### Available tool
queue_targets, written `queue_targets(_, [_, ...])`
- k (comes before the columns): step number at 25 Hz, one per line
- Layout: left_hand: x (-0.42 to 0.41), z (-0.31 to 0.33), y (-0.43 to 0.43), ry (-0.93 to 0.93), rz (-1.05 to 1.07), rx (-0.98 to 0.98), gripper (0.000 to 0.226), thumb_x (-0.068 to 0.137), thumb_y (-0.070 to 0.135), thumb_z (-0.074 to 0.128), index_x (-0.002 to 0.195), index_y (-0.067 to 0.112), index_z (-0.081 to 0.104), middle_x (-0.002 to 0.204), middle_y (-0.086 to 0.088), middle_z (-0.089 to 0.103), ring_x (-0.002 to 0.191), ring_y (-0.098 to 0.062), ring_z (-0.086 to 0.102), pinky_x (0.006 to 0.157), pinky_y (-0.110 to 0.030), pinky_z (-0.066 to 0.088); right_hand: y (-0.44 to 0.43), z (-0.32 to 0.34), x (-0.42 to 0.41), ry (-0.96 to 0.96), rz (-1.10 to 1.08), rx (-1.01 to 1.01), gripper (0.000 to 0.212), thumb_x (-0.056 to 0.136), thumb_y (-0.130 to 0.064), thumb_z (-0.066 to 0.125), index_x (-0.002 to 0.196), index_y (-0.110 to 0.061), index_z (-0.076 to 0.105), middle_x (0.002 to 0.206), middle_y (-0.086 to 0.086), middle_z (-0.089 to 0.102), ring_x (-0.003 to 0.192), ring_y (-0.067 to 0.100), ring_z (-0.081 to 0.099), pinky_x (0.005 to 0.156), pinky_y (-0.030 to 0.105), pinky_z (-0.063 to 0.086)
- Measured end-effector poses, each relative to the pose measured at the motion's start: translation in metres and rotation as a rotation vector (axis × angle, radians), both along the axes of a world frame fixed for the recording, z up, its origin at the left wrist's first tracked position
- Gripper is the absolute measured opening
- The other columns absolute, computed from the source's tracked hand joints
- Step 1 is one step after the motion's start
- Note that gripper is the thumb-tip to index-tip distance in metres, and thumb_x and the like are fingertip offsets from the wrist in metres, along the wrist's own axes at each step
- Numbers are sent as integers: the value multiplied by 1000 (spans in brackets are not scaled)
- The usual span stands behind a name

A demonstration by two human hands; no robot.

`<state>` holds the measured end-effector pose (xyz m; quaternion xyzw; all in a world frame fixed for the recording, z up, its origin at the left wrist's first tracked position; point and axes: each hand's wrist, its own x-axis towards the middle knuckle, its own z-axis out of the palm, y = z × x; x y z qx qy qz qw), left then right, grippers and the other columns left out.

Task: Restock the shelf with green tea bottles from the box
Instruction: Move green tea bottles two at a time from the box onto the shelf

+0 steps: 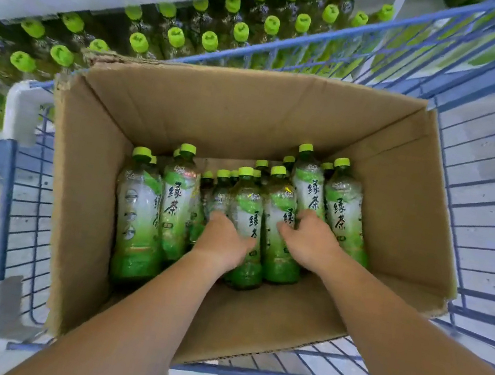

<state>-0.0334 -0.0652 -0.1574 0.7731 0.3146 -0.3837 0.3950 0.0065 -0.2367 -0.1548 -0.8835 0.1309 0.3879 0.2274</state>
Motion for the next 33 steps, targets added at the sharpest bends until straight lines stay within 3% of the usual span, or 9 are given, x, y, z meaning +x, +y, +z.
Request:
queue_targets(5, [1, -20, -13, 5, -30, 18, 87, 85, 38, 77, 147, 6, 25, 121, -15, 61, 101, -31, 66, 67, -31, 46, 0, -6, 20, 30, 129, -63, 31, 86, -45, 71, 82, -18, 56, 81, 6, 63, 65, 15, 57, 58, 29, 47])
queue_targets(9, [2, -20, -15, -2, 4, 30, 87, 82, 38, 80, 142, 5, 28, 96, 1, 53, 74, -9, 54, 50, -23, 37, -2, -9, 36, 133, 123, -25, 40, 74, -48, 80, 90, -14, 64, 87, 5, 67, 76, 21, 66, 68, 38, 60])
queue_targets(12, [6, -19, -15, 19, 23, 23, 86, 76, 40, 84, 138, 7, 32, 100, -1, 55, 75, -11, 54, 46, -22, 34, 2, -8, 38, 126, 153, -69, 44, 68, -52, 82, 85, -17, 62, 82, 2, 65, 72, 17, 63, 55, 29, 46])
queue_targets(14, [6, -19, -11, 25, 43, 13, 79, 71, 38, 85, 129, 10, 40, 96, -1, 60, 74, -12, 60, 45, -23, 38, 6, -12, 34, 86, 130, -57, 41, 65, -51, 81, 82, -17, 64, 80, 1, 66, 70, 16, 62, 55, 28, 46])
queue_targets(18, [7, -5, 5, 0, 72, -67, 58, 55, 36, 78, 103, 7, 63, 83, -3, 71, 72, -17, 68, 61, -31, 56, 11, -9, 20, 24, -48, 79, 41, 59, -47, 78, 89, -22, 64, 84, -2, 69, 74, 12, 63, 66, 31, 55])
queue_targets(23, [7, 26, 27, -18, 142, -138, 67, 49, 40, 76, 111, 18, 65, 101, -4, 74, 91, -20, 70, 86, -45, 60, 13, 8, 19, 9, -234, 349, 50, 61, -41, 82, 103, -31, 57, 94, -6, 71, 84, 14, 70, 72, 34, 58])
queue_targets(29, [-7, 69, 60, -168, 218, -205, 61, 56, 32, 75, 114, 19, 63, 101, -2, 73, 95, -21, 70, 88, -46, 59, 27, 49, 5, -129, -270, 417, 34, 73, -33, 79, 99, -37, 57, 96, -9, 73, 76, 6, 70, 65, 28, 55])
queue_targets(31, [-15, 89, 73, -238, 255, -277, 51, 61, 26, 74, 111, 23, 64, 97, 1, 75, 95, -20, 72, 84, -43, 60, 39, 67, -3, -165, -280, 458, 33, 73, -33, 79, 97, -37, 56, 95, -8, 73, 76, 8, 72, 71, 33, 60])
queue_targets(33, [-22, 115, 87, -322, 300, -341, 40, 62, 23, 72, 101, 31, 64, 85, 6, 75, 84, -12, 73, 70, -34, 60, 57, 88, -10, -212, -286, 479, 37, 69, -37, 79, 99, -36, 57, 93, -7, 74, 78, 10, 73, 76, 42, 62])
